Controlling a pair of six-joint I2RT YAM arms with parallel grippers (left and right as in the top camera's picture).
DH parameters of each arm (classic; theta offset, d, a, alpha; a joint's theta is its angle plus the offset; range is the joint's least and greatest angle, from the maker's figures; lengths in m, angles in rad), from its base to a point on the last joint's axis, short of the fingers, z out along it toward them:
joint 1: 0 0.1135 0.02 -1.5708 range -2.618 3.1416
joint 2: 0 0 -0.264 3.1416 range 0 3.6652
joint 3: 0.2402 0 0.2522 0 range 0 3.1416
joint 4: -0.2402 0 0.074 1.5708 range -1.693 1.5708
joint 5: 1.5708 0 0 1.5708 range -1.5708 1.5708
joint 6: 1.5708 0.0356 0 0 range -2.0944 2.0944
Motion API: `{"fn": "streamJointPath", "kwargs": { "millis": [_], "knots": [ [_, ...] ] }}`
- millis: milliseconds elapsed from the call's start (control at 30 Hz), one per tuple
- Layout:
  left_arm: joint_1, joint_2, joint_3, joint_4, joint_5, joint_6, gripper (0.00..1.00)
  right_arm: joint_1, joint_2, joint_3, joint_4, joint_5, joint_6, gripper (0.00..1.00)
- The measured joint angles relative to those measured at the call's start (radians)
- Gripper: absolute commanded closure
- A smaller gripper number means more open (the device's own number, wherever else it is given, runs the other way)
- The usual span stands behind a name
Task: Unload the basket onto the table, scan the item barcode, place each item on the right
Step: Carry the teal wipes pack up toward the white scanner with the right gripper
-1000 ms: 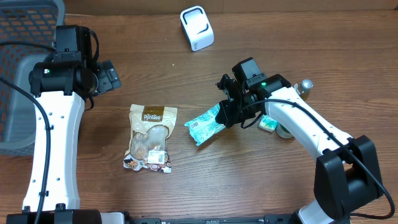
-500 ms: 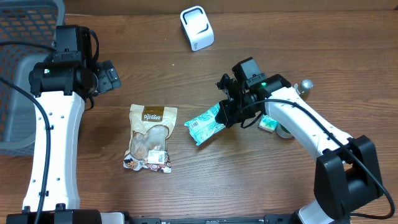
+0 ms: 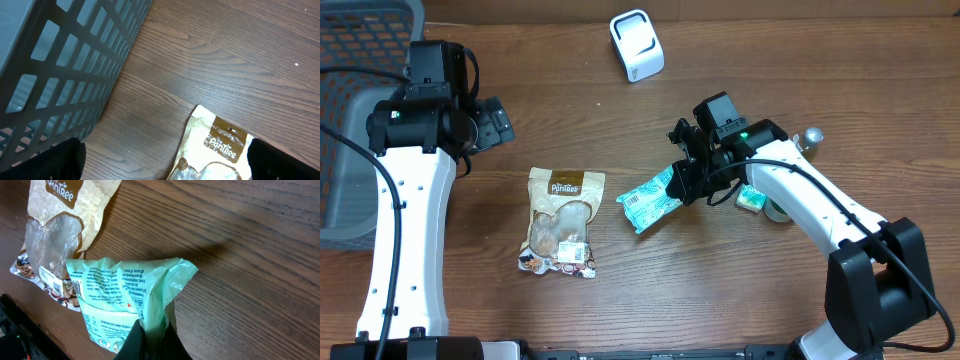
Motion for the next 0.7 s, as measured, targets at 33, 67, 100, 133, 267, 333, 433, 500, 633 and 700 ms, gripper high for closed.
{"fn": "streamJointPath", "kwargs": {
  "millis": [33, 67, 100, 133, 267, 333, 433, 500, 633, 700],
  "knots": [
    [0.0, 0.0, 0.0, 0.0, 0.0, 0.0, 0.01, 0.0, 0.0, 0.0, 0.0, 0.0, 0.0, 0.96],
    [0.0, 0.0, 0.0, 0.0, 0.0, 0.0, 0.0, 0.0, 0.0, 0.0, 0.0, 0.0, 0.0, 0.96],
    [0.0, 0.0, 0.0, 0.0, 0.0, 0.0, 0.01, 0.0, 0.0, 0.0, 0.0, 0.0, 0.0, 0.96],
    [0.0, 0.0, 0.0, 0.0, 0.0, 0.0, 0.0, 0.0, 0.0, 0.0, 0.0, 0.0, 0.0, 0.96],
    [0.0, 0.0, 0.0, 0.0, 0.0, 0.0, 0.0, 0.0, 0.0, 0.0, 0.004, -0.009, 0.0, 0.96],
    [0.0, 0.0, 0.0, 0.0, 0.0, 0.0, 0.01, 0.0, -0.005, 0.0, 0.021, -0.016, 0.0, 0.96],
    [0.0, 0.0, 0.0, 0.0, 0.0, 0.0, 0.01, 0.0, -0.042, -0.002, 0.037, -0.018, 0.0, 0.96],
    [0.0, 0.0, 0.0, 0.0, 0.0, 0.0, 0.0, 0.0, -0.095, -0.002, 0.032, -0.019, 0.0, 0.96],
    [0.0, 0.0, 0.0, 0.0, 0.0, 0.0, 0.0, 0.0, -0.222, -0.002, -0.021, -0.027, 0.0, 0.96],
    [0.0, 0.0, 0.0, 0.0, 0.0, 0.0, 0.0, 0.0, -0.276, -0.002, -0.068, -0.031, 0.001, 0.96]
  ]
}}
